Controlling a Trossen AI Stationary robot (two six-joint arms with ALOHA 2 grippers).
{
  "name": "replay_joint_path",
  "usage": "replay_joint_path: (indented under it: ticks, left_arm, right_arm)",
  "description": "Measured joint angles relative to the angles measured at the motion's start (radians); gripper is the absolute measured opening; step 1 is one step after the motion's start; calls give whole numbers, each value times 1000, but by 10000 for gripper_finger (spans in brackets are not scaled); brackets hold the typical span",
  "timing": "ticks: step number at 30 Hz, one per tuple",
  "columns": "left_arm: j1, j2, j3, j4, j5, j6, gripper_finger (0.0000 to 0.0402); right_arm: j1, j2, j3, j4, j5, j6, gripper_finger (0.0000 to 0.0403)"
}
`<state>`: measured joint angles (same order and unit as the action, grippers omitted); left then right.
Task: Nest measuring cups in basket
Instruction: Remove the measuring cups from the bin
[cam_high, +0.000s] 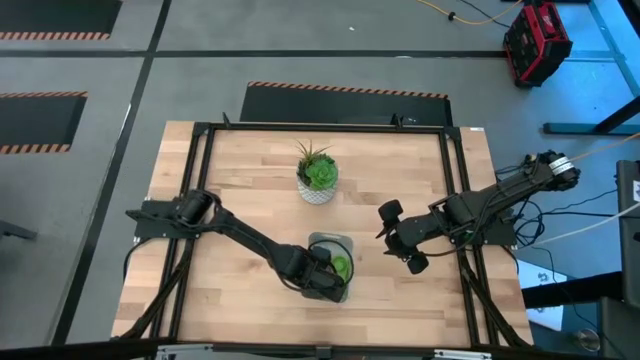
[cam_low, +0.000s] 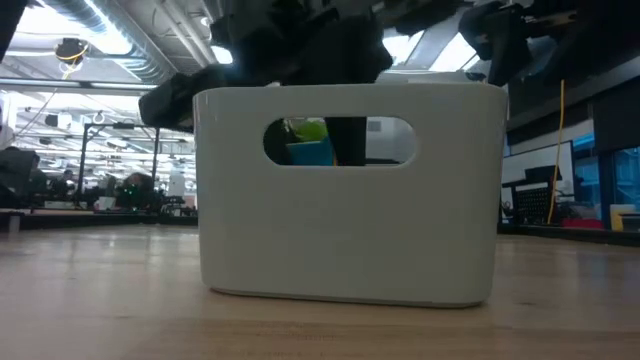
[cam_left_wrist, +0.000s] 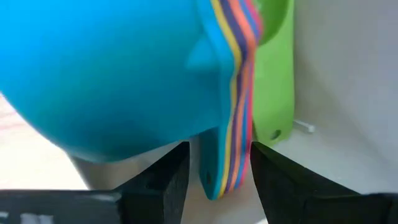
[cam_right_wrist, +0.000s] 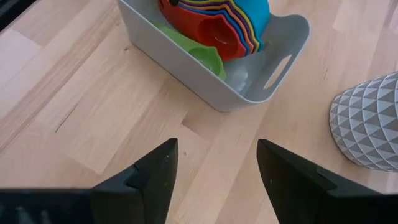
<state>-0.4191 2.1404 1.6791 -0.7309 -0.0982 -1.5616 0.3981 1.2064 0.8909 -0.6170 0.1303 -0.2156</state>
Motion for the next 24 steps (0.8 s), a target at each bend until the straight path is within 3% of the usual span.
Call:
replay_joint_path:
  ticks: [24]
  left_arm:
    - [3,10,-37,2,-43,28,161]
  right_arm:
    - [0,0,0,6,0,-2,223]
